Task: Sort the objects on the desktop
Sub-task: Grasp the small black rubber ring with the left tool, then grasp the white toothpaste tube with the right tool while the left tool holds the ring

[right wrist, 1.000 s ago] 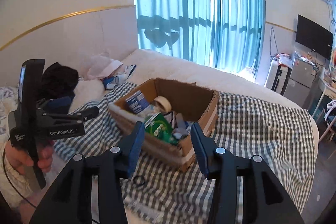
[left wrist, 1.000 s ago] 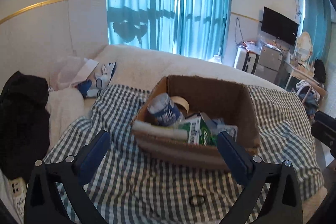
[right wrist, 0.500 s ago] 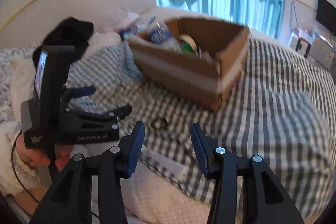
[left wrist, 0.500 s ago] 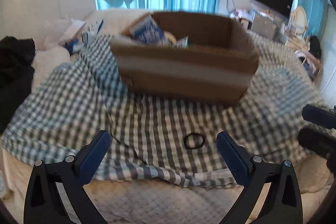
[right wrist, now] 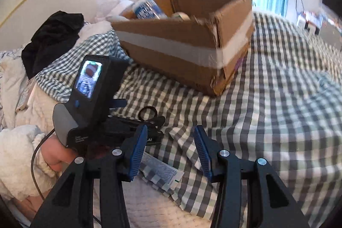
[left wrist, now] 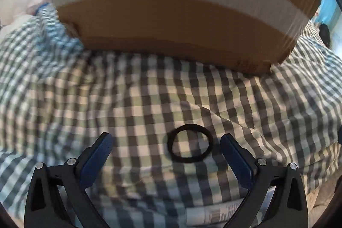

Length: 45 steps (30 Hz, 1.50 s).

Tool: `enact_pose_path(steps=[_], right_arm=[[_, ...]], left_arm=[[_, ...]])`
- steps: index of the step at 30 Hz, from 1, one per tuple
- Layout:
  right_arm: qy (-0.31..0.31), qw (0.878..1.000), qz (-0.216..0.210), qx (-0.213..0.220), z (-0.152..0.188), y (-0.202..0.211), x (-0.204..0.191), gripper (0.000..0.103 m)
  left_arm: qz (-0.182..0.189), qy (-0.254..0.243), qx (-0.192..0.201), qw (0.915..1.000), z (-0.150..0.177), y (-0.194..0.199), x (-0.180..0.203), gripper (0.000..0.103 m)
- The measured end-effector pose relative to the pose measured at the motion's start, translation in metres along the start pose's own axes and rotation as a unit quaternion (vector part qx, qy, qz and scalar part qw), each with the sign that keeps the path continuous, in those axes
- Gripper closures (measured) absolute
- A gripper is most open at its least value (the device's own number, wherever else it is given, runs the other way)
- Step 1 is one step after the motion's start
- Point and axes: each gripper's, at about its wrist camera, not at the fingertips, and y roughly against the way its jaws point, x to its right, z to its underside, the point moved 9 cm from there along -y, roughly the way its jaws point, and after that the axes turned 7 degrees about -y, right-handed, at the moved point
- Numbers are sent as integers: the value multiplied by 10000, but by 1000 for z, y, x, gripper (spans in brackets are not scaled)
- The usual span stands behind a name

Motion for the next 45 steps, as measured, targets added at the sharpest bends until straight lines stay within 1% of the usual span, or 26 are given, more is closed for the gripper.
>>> enact_pose_path(steps=[3,4,5,6,7,8,9,10,11,12,14,17,20,23,25,27,29,31,32,36,38,39,40,41,43,45], right_arm=[[-66,9998,27,-189,3,-13,5,58],[-52,9997,64,-216,4,-16,6,58],[-45,9996,72,-268,5,-19,5,58],[-62,9994,38,-327,5,-20,4,58],[-80,9994,6,-350,6,-21,3,58],[-72,9993,-8,-359,7,-20,2,58],[-44,9994,14,-336,8,-19,1,58],[14,9997,10,-251,7,-15,-1,58],[66,9998,-43,-164,6,-11,-3,58],[122,9998,-89,-101,5,-8,-6,58],[235,9997,-79,-46,2,-2,-10,58],[320,9994,-153,-49,2,3,-14,58],[670,9973,-204,-231,4,-1,-20,58],[1238,9913,-193,-405,10,-7,-28,58],[1368,9893,-202,-463,12,-14,-29,58],[1440,9880,-235,-516,15,-25,-27,59],[1554,9851,-273,-678,21,-37,-25,67],[1719,9816,-296,-781,25,-45,-25,69],[1751,9806,-348,-807,26,-48,-25,72],[1912,9750,-660,-925,35,-52,-35,72],[2208,9684,-453,-1068,42,-58,-38,72],[2359,9642,-457,-1122,47,-60,-43,72],[2392,9621,-560,-1180,50,-61,-47,72],[2370,9594,-705,-1360,57,-65,-50,72],[2418,9552,-649,-1576,68,-74,-48,69],[2408,9562,-533,-1574,71,-79,-48,68]], left_arm=[[170,-149,80,9997,1,-4,5,10],[267,-190,114,9994,1,-3,7,20],[347,-259,140,9990,1,-3,10,34],[432,-393,189,9981,1,-1,15,41],[468,-478,218,9975,1,0,18,56],[454,-620,260,9967,3,3,23,69],[382,-722,297,9962,4,5,25,74],[300,-801,340,9958,7,9,27,83],[239,-768,417,9959,8,12,26,95],[235,-659,486,9964,11,16,24,97],[322,-358,457,9978,18,20,20,97],[249,-130,533,9982,26,33,13,97],[133,17,544,9984,38,51,5,97],[85,201,516,9984,56,63,-3,97],[80,340,446,9984,70,66,-7,97],[14,406,493,9980,75,70,-5,97],[-61,357,473,9982,74,66,-2,97],[-94,351,467,9982,75,68,0,97],[-98,366,473,9982,77,69,-1,97],[-156,410,460,9980,74,64,-3,97],[-140,462,456,9978,76,65,-3,97],[-120,504,450,9976,77,64,-3,97],[-107,558,447,9974,78,63,-4,97],[-114,578,455,9972,78,63,-4,97],[-127,615,462,9970,78,63,-4,97],[-84,692,479,9964,79,65,-4,97]])
